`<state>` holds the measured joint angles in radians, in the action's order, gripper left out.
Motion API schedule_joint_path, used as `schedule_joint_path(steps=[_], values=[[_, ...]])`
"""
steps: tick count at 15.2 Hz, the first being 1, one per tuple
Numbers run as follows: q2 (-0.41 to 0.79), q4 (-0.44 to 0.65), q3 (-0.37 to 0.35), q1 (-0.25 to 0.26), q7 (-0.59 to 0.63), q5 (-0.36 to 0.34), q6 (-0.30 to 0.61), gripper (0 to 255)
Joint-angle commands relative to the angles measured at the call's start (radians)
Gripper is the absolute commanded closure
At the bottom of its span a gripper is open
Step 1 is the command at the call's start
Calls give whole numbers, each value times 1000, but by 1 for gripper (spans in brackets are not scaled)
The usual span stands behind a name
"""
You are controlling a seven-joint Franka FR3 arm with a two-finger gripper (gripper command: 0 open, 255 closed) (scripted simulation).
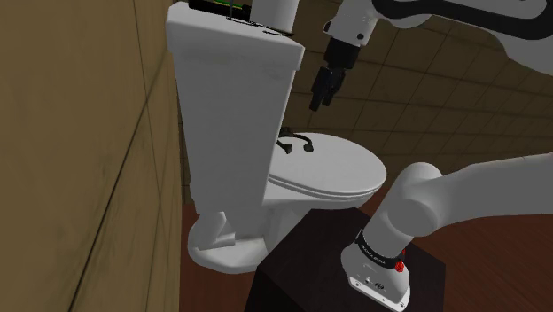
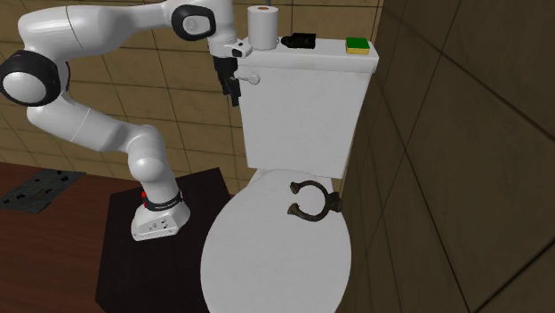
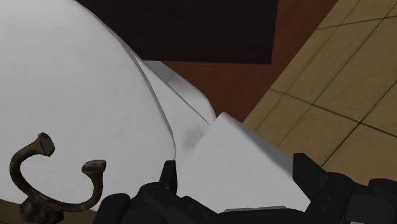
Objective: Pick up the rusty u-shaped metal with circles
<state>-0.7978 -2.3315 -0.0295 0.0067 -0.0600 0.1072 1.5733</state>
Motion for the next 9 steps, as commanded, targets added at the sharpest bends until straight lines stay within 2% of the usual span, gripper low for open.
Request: schedule_joint_path(steps=[1,9], values=[[0,0,0,0,0,0,0,0],[128,-65,120,-53,-138,-81,167,0]])
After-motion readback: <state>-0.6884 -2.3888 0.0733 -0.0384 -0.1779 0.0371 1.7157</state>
